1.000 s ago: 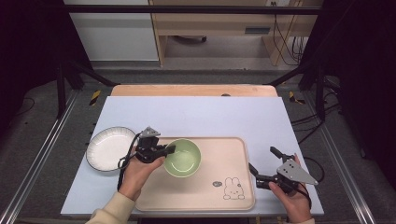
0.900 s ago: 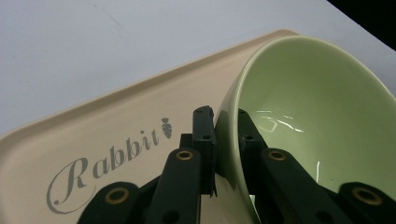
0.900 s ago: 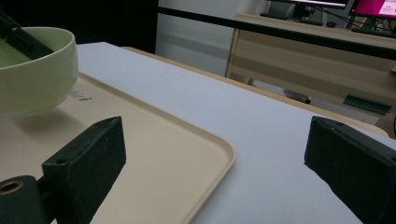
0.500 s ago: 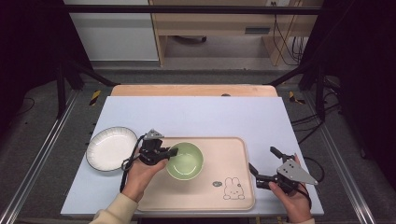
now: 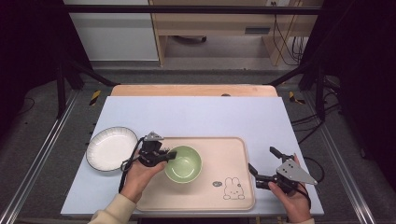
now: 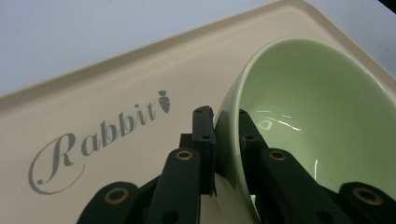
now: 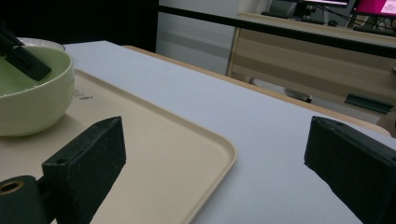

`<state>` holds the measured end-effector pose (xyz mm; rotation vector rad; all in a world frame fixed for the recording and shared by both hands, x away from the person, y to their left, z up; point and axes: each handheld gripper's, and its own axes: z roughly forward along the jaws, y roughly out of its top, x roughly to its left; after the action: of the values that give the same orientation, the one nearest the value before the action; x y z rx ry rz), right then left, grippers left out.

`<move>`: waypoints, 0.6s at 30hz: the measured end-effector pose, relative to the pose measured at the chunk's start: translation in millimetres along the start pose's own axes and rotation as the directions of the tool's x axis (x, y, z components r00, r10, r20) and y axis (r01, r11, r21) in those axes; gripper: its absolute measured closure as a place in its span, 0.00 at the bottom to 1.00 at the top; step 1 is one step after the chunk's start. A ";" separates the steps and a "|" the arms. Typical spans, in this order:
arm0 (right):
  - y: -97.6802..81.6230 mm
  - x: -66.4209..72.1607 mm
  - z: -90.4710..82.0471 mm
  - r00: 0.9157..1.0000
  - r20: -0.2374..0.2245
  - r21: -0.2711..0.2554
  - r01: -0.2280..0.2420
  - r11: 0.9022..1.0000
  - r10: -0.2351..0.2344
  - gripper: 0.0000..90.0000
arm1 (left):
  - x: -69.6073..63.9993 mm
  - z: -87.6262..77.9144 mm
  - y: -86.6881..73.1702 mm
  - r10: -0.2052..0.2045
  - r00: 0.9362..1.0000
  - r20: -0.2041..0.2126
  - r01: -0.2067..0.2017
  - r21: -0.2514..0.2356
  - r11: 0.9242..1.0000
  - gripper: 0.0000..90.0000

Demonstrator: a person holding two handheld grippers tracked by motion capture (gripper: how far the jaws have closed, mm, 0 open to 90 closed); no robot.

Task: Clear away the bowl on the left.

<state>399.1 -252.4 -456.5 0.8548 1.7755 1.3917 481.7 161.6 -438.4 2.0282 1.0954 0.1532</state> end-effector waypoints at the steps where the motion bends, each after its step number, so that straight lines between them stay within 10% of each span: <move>1: 0.0 -0.1 0.0 1.000 0.000 -0.001 0.001 1.000 -0.001 0.06 | 0.2 0.6 -0.2 0.000 1.000 0.001 0.000 0.002 1.000 0.91; 18: -0.1 0.2 0.2 1.000 0.000 0.006 0.002 1.000 -0.002 0.06 | 2.4 7.4 0.3 -0.016 1.000 0.001 0.016 0.041 0.999 0.92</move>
<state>399.2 -252.1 -456.7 0.8564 1.7811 1.3856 486.7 158.9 -443.8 2.0548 1.1213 0.1220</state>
